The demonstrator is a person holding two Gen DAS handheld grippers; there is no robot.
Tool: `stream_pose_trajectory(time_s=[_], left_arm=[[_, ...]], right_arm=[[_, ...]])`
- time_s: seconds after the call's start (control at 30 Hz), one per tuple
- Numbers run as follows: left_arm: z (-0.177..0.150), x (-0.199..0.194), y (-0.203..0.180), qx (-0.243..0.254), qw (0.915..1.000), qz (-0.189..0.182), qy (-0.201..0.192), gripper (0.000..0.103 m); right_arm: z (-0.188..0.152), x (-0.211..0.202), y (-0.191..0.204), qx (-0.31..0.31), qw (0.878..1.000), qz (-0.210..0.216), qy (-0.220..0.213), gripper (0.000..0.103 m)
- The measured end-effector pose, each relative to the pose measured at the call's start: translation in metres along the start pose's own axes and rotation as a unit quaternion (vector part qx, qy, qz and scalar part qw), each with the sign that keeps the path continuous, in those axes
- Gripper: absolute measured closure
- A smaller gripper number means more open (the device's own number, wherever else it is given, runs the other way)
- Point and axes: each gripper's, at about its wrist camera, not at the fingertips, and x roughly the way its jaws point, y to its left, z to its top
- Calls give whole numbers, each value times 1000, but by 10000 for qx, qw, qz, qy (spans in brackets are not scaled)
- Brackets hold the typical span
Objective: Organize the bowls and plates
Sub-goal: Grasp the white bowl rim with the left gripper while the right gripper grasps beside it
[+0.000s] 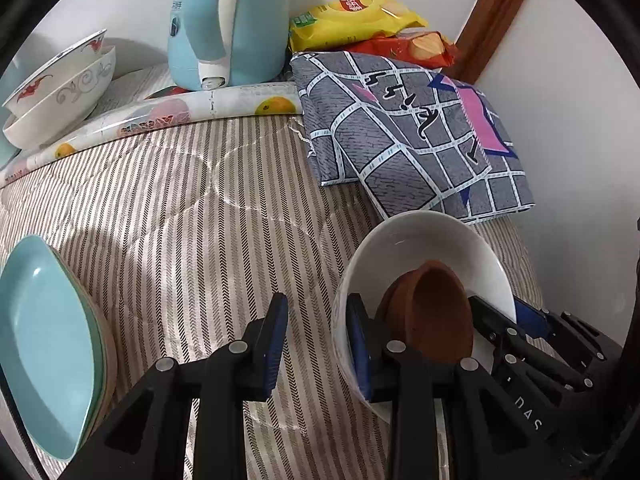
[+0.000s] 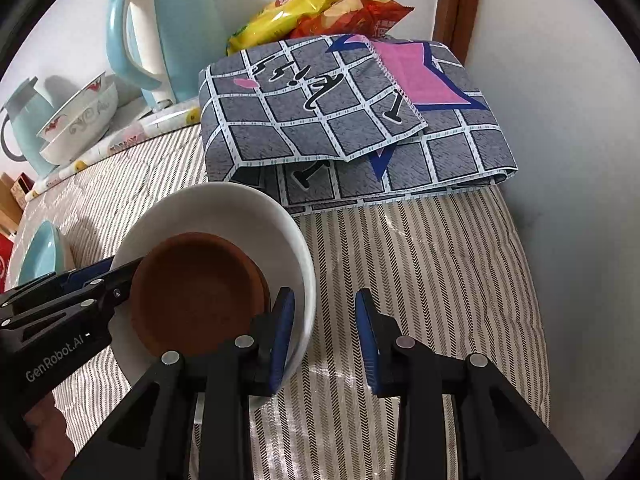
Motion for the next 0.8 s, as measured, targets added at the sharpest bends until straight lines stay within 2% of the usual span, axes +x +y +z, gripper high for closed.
stream_pose_trajectory(time_s=[0.23,0.37,0.53,0.6,0.8], left_arm=[[-1,8,-2,15,9999,-51,111,73],[-2,8,-2,0,9999,-110,90,73],[-5,8,1,-102,9998,-188,29,72],[-6,8,-1,-55,9999,-147,-18,74],[-8,9,0,-84,9994,-321,-13,80]], right_arm=[[-1,3,-4,59,9999,73,50,72],[-1,3,-6,79,9999,102,31,67],[-4,1,-4,19,9999,19,-104,66],[-4,1,-4,39,9999,23,-155,66],[-8,0,-11,275,9989,291,-228,67]])
